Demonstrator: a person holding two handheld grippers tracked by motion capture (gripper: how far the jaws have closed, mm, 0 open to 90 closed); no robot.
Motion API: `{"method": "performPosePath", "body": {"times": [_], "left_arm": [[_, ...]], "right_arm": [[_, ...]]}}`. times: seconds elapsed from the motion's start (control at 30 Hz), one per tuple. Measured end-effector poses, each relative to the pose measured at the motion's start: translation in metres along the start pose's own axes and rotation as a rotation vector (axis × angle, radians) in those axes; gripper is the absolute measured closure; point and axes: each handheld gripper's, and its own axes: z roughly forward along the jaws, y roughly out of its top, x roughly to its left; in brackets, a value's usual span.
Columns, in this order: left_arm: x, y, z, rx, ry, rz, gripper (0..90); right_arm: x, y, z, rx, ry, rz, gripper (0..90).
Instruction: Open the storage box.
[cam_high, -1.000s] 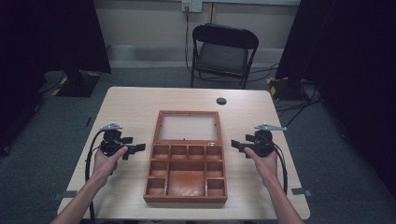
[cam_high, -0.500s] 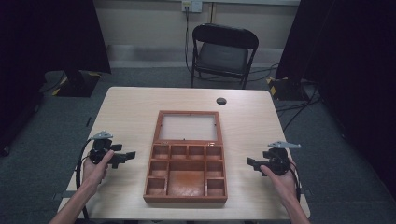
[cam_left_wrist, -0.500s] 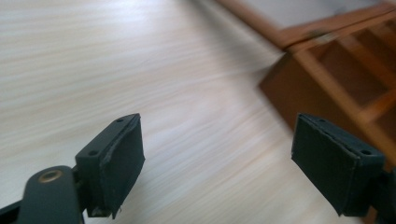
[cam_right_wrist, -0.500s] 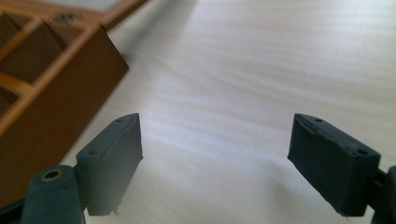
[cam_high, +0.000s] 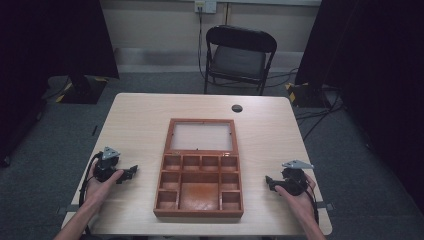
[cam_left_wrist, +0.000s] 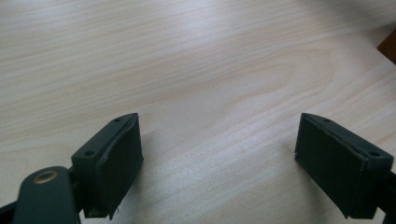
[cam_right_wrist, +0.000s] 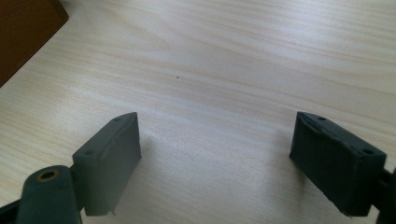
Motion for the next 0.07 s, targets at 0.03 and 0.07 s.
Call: {"method": "performPosePath", "body": {"times": [0.03,0.07], "left_arm": [[0.0,0.0,0.0,0.0,0.0,0.0,14.2],[-0.0001,0.0,0.0,0.0,0.001,0.0,14.2]], "right_arm": [[0.0,-0.0007,0.0002,-0.008,0.001,0.001,14.7],[-0.0001,-0.0014,0.0003,-0.013,0.003,0.0,14.3]]}}
